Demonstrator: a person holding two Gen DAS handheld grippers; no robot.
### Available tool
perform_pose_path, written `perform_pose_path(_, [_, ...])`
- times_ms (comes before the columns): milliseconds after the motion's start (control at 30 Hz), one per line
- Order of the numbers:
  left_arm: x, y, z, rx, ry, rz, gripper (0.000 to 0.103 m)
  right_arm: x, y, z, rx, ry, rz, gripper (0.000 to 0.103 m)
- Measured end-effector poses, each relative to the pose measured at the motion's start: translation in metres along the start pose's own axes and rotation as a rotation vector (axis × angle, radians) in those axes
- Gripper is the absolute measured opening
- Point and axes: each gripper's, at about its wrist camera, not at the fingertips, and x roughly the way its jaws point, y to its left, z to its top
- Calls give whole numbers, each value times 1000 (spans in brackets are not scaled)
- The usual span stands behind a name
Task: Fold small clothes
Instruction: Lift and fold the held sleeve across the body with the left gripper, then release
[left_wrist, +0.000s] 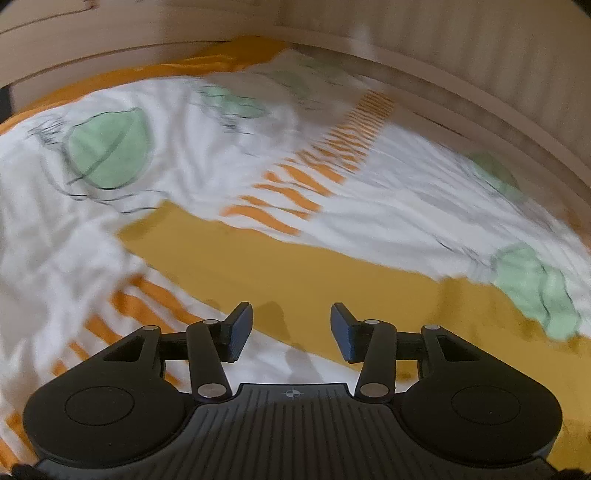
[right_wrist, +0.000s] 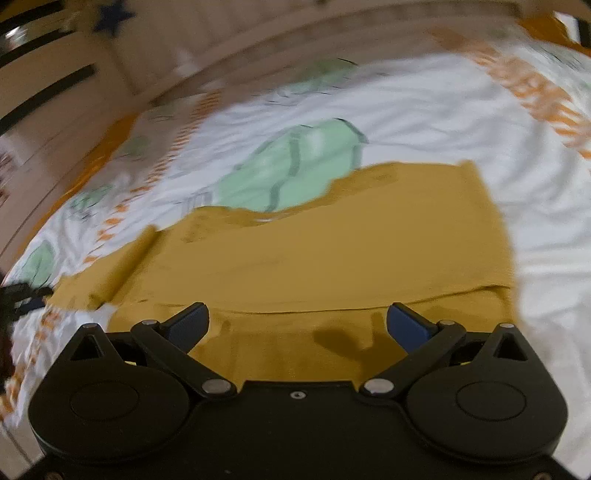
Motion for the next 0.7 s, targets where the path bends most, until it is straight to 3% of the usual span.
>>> perform_pose_path(233, [24, 48, 21, -130, -4, 34, 45, -3, 26, -8, -73, -34, 69, 103])
perform_pose_path(533, [63, 79, 16, -249, 22, 56, 45, 0, 35, -9, -78, -44, 91, 102])
perform_pose_path(600, [70, 81, 12, -274, 23, 48, 50, 2, 35, -10, -74, -35, 92, 102])
perform_pose_path(667, [77, 84, 9, -310, 12, 11, 70, 5, 34, -11, -66, -24, 93, 102])
perform_pose_path(700, [80, 84, 8, -317, 7, -12, 75, 6, 34, -12, -64, -19, 92, 102])
